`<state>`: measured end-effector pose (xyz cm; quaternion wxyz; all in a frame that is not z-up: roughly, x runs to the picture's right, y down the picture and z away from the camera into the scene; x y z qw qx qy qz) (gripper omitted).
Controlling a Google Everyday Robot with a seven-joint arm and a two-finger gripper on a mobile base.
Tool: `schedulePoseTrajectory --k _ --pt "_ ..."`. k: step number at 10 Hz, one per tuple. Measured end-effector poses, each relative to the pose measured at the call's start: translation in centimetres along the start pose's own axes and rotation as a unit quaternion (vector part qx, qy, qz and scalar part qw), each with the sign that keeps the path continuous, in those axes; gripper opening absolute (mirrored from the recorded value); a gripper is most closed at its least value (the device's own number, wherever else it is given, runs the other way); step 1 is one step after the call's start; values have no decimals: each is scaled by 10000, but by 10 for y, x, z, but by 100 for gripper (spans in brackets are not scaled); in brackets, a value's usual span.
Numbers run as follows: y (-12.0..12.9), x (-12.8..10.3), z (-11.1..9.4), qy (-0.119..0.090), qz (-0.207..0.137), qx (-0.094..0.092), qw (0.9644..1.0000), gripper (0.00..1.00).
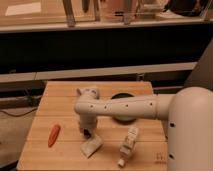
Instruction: Place the eraser on the white sponge
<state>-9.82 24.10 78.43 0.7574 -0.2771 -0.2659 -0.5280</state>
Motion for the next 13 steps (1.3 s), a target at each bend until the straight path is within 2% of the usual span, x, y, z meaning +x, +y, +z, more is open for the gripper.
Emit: schedulePoseTrajectory --k 5,13 --pt "9 -13 -12 -144 65 189 9997 0" --pt "23 -60 -26 -299 -16 255 9992 0"
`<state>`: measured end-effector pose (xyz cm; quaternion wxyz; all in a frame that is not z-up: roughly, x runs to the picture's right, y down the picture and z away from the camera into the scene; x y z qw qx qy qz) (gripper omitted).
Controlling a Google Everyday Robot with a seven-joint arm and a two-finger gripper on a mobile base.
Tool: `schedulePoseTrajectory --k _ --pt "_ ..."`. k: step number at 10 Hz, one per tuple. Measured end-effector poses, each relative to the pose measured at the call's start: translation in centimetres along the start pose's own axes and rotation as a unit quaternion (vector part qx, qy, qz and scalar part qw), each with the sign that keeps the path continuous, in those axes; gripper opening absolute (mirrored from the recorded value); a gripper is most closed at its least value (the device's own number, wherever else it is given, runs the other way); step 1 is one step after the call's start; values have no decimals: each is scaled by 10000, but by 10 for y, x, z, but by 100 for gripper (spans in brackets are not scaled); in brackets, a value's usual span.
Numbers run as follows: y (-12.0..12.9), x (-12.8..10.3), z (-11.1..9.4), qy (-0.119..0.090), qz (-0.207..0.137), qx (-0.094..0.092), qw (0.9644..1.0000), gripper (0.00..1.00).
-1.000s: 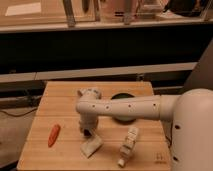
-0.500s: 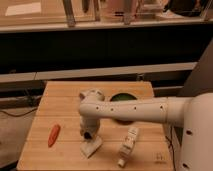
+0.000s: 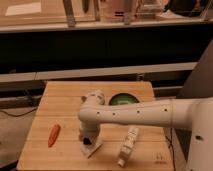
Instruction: Place the eraser on the white sponge
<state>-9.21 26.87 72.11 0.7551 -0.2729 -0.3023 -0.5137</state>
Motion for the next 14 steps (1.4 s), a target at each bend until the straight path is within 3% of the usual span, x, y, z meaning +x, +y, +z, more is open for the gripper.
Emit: schedulePoseTrajectory --k 3,12,14 --pt "3 -10 -7 7 -65 5 10000 0" --pt "12 -7 -9 43 -66 -55 10000 0" --pt "12 -5 -9 -54 -165 26 9998 0"
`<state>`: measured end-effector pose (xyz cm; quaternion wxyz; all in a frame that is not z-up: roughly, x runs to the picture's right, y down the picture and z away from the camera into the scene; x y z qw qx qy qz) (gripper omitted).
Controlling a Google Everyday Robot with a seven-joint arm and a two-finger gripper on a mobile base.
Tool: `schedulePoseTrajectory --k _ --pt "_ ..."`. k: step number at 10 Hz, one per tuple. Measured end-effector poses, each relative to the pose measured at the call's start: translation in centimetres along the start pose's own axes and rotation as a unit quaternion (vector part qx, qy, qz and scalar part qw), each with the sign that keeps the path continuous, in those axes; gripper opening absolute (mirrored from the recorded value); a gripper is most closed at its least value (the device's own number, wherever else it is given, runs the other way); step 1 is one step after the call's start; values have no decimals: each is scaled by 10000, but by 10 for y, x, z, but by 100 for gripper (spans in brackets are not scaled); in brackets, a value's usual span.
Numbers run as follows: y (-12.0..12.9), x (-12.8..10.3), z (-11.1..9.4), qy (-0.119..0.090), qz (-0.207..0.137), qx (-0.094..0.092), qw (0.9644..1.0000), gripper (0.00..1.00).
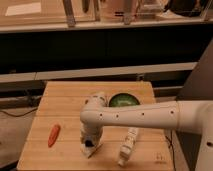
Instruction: Place the eraser on the white sponge
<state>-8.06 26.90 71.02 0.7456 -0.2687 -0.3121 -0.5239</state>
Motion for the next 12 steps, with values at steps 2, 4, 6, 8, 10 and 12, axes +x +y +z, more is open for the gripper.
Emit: schedulePoseTrajectory --k 2,4,6,8,10,12 --pt "0 2 1 -230 -126 122 9996 0" --pt "-1 3 3 -457 -256 188 9985 0" --pt "-2 4 3 -600 -374 217 9973 0" --pt "-3 3 4 -794 -583 221 9949 0" --pt "-8 1 4 -862 -778 183 9931 0" --pt "-10 0 3 -851 -927 112 9920 0"
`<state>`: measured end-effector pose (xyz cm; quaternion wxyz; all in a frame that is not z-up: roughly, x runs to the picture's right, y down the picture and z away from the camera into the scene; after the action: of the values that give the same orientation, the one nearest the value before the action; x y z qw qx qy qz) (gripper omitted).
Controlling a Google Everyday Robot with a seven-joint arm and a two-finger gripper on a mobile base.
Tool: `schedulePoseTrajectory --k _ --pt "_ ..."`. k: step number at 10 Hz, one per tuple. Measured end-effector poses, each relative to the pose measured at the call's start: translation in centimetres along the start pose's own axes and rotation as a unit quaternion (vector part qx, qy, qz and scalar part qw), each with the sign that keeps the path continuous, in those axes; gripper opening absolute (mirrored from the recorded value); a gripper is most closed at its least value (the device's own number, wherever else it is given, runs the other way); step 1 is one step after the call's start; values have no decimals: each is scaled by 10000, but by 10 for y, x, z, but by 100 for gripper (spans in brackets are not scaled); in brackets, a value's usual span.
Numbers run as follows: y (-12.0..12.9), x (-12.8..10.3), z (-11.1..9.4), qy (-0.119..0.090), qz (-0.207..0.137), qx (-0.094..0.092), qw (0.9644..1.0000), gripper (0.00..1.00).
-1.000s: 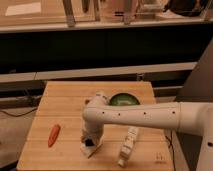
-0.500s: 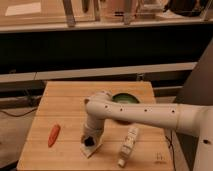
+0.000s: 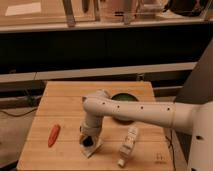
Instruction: Place the eraser on the white sponge
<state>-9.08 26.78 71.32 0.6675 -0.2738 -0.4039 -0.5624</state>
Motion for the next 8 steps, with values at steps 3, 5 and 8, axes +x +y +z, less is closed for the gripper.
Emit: schedulePoseTrajectory --k 3,5,8 --pt "-3 2 -3 104 -269 -228 9993 0" --pt "-4 6 -6 170 -395 -382 9983 0" --pt "0 9 -7 206 -473 -518 9973 0"
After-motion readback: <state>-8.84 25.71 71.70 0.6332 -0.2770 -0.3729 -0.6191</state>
